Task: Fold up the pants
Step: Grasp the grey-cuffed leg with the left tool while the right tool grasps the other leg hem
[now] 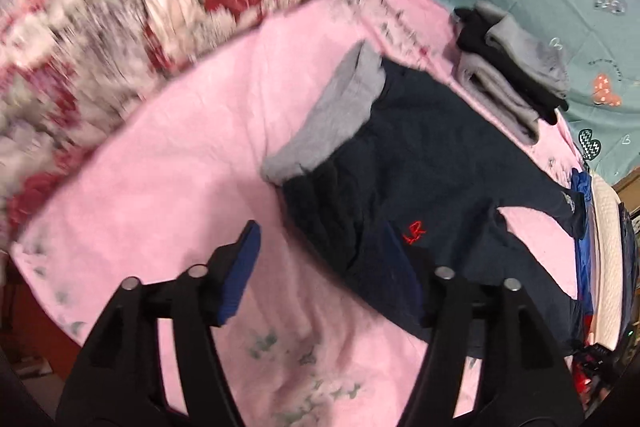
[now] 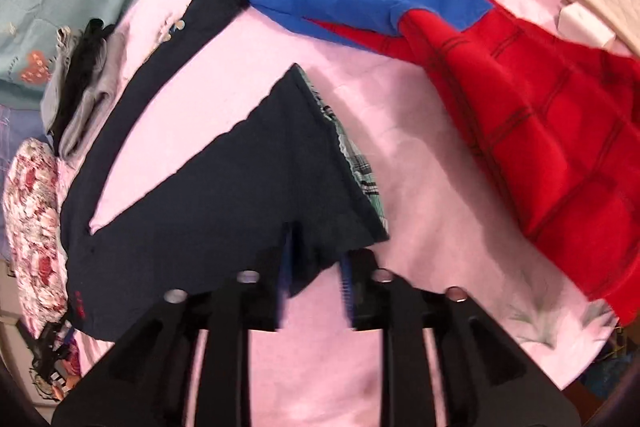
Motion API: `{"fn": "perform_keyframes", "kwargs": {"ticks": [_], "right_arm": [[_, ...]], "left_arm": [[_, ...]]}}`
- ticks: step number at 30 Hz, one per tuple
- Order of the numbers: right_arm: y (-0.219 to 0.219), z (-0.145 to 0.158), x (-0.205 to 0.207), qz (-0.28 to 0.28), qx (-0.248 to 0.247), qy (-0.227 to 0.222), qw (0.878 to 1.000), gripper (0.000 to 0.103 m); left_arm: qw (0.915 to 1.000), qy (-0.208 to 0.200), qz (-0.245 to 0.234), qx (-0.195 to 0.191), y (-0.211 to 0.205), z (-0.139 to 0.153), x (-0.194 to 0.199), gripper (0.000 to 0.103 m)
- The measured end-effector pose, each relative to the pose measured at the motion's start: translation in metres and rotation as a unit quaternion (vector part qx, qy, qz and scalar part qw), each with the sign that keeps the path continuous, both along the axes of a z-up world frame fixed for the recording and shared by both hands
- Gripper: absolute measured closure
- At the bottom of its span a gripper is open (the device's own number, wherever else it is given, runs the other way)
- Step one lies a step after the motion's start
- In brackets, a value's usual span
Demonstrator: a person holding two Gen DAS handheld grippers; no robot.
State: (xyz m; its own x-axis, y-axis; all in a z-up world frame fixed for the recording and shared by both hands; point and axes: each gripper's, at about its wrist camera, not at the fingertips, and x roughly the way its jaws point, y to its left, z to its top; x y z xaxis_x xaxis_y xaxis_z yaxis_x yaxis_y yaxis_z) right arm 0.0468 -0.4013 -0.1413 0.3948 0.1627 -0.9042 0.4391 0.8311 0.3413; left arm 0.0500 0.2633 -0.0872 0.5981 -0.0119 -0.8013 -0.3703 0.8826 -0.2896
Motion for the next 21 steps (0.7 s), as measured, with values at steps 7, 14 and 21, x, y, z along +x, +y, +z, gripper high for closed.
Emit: {"fn": "perform_keyframes", "kwargs": {"ticks": [7,14,21], "right_arm": [[0.001,0.071,0.041,0.025,-0.087,-0.062,0.994,0.038],[-0.016,0.041,0.186,0.043,0.06,-0.086,0.994,0.038],[-0.017,0.001,0.256,0.027,0.034,-0.044,0.998,0.038]], "left_arm": [[0.9956,-0.022,-0.054,0.072,-0.022,0.055,0.066,0.016],[0.9909,0.071,-0.109,0.035,-0.042,-0.006,0.175,0.016],[0.9881,0.115,-0.098,0.029,-0.036,-0.044,0.222,0.016]]}}
